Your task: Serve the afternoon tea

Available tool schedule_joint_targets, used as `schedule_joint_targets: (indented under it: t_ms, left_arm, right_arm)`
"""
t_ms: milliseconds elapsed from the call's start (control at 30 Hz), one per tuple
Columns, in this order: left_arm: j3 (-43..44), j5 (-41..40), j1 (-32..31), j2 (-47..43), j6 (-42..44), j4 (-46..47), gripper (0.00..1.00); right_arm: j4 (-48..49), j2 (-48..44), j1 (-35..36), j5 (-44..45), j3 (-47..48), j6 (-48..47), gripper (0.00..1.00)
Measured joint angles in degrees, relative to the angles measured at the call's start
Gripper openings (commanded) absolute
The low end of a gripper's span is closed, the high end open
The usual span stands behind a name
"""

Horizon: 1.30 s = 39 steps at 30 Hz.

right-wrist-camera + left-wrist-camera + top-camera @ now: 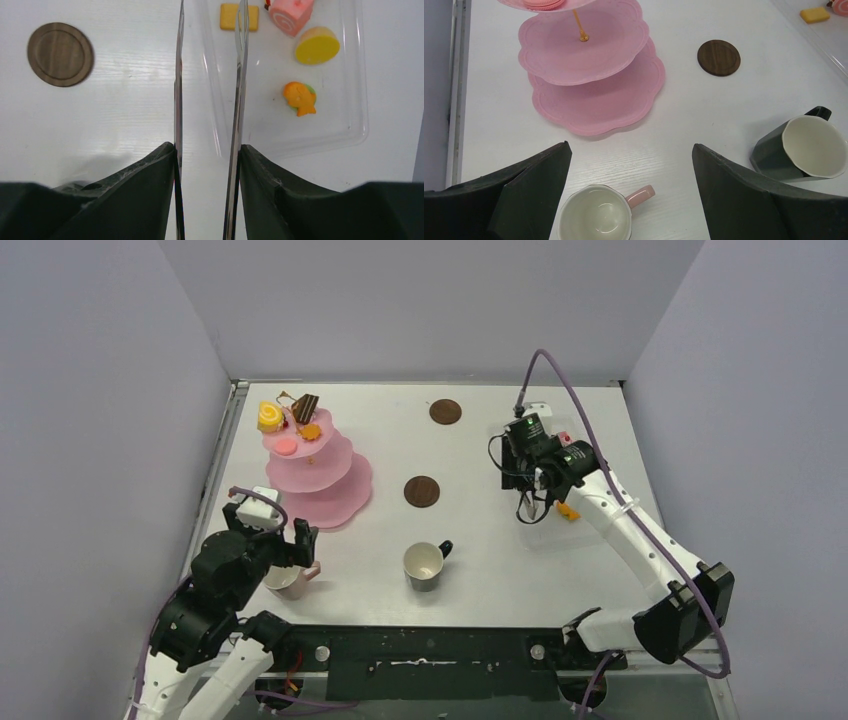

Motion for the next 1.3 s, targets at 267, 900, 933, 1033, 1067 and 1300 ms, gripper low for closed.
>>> schedule_joint_targets:
  t_ms: [267,900,933,1033,1067,1300]
  left_arm:
    - [-0.5,0.9,0.0,-0.1,0.3,0.3,0.90]
    - [-0.7,0.9,0.0,-1.6,0.7,0.6,0.90]
    - [-0.7,0.8,0.0,-1.6,0.8,0.6,0.90]
    - [-0.7,0.8,0.0,-1.6,0.9,0.6,0.90]
    - [-0.7,0.8,0.0,-1.6,0.9,0.6,0.90]
    - [-0.8,0.8,0.0,-1.2,0.9,0.6,0.90]
  right_arm:
    - [2.3,2.2,-9.2,-6.6,-5.8,0.9,0.49]
    - [12.9,11.1,-15.7,-13.5,-12.2,8.3,0.49]
    - [13.7,11.6,-16.2,-14.0,-12.3,8.5,0.49]
    - [15.5,12.9,-17.1,-15.1,-12.3,9.0,0.49]
    - [16.0,13.4,-17.3,-15.2,-12.3,9.1,0.49]
    - [17.9,17.5,-17.8,-16.0,-10.1,8.6,0.49]
